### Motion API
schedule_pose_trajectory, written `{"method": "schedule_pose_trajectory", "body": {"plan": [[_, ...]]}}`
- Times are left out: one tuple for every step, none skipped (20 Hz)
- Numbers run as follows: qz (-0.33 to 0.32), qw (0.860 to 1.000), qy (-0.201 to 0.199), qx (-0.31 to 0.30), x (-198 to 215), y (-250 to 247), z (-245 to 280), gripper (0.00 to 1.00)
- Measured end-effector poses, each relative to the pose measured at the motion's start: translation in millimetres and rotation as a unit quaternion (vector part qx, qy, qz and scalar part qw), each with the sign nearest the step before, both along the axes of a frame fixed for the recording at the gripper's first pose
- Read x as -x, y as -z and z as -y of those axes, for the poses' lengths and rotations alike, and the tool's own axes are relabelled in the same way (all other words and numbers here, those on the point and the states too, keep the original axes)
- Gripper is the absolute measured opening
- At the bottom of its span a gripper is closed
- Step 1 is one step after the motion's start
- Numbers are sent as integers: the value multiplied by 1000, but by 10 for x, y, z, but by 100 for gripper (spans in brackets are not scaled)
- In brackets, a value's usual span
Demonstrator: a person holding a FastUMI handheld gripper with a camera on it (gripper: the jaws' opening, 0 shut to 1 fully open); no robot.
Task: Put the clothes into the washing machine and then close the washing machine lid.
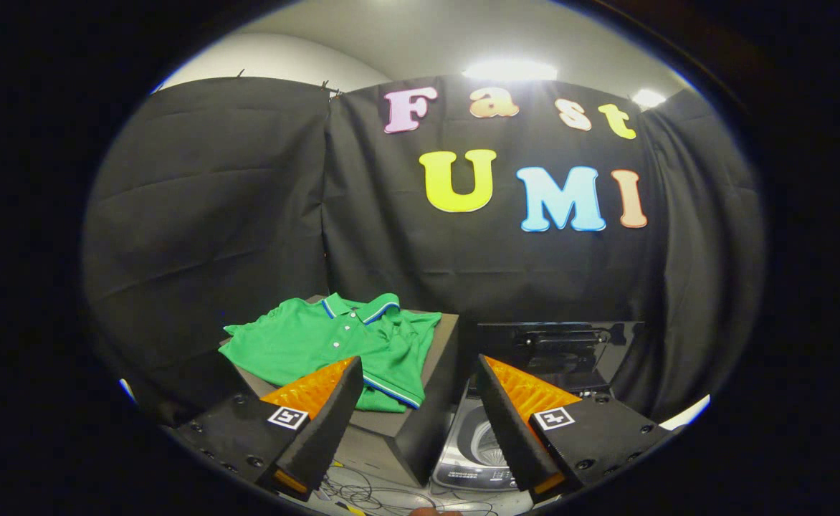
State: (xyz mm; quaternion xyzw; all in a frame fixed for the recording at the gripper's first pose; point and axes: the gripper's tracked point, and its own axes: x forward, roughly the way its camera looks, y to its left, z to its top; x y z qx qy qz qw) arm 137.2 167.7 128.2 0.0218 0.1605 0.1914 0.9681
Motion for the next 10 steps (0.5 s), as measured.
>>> {"method": "schedule_pose_trajectory", "body": {"plan": [[-8,1000,-12,7,-71,-19,-132,98],[-12,1000,-20,14,-142,-40,-238,98],[-15,999,-25,23,-207,-52,-326,98],[-19,999,-31,30,-271,-66,-413,98],[-21,998,-39,33,-334,-88,-528,98],[-23,998,-44,38,-399,-112,-620,99],[-25,998,-49,43,-470,-130,-703,98],[-29,997,-52,51,-536,-149,-768,98],[-36,996,-56,53,-593,-144,-853,99],[-45,996,-60,51,-654,-143,-946,99]]}}
